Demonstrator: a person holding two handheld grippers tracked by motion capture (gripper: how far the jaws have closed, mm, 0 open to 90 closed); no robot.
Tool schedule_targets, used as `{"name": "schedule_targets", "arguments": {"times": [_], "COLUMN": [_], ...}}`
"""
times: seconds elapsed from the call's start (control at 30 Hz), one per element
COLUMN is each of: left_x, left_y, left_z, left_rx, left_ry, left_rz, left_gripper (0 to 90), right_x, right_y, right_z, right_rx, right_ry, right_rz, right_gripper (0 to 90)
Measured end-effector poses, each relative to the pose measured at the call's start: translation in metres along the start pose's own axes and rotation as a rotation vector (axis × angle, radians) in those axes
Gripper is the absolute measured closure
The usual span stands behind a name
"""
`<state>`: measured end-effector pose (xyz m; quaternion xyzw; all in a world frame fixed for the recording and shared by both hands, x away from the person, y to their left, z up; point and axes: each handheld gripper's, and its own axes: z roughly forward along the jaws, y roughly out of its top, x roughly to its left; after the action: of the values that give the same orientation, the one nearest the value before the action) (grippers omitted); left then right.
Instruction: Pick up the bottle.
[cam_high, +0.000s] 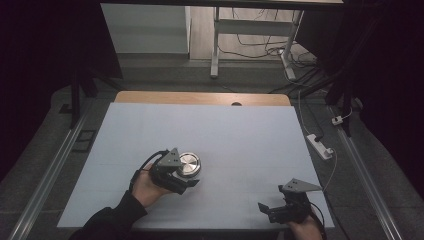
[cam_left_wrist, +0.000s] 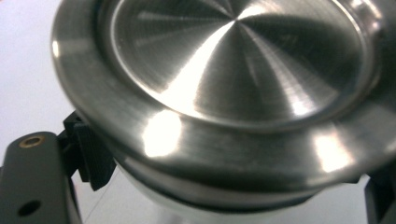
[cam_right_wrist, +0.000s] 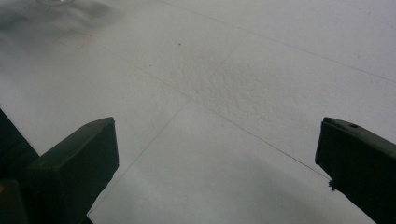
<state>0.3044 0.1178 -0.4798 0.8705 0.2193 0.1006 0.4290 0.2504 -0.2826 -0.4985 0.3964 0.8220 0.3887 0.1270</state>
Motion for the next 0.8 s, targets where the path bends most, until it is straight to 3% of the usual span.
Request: {"name": "schedule_targets", "arguments": {"times": [0.4, 0.8], "left_x": [0.01, 0.013], "left_y": [0.021, 0.041], "left_z": [0.003, 0.012], "left_rx": [-0.028, -0.015], "left_ry": [-0.005, -0.01], "left_rz": [0.003, 0.052], "left_gripper": [15.7, 15.7], "right_x": [0.0, 0.0], "right_y": [0.0, 0.0], "right_z": [0.0, 0.0], "right_rx": [-0.003, -0.003], "right_ry": [0.0, 0.001], "right_rz": [0.001, -0.003], "right_gripper": [0.0, 0.0]}}
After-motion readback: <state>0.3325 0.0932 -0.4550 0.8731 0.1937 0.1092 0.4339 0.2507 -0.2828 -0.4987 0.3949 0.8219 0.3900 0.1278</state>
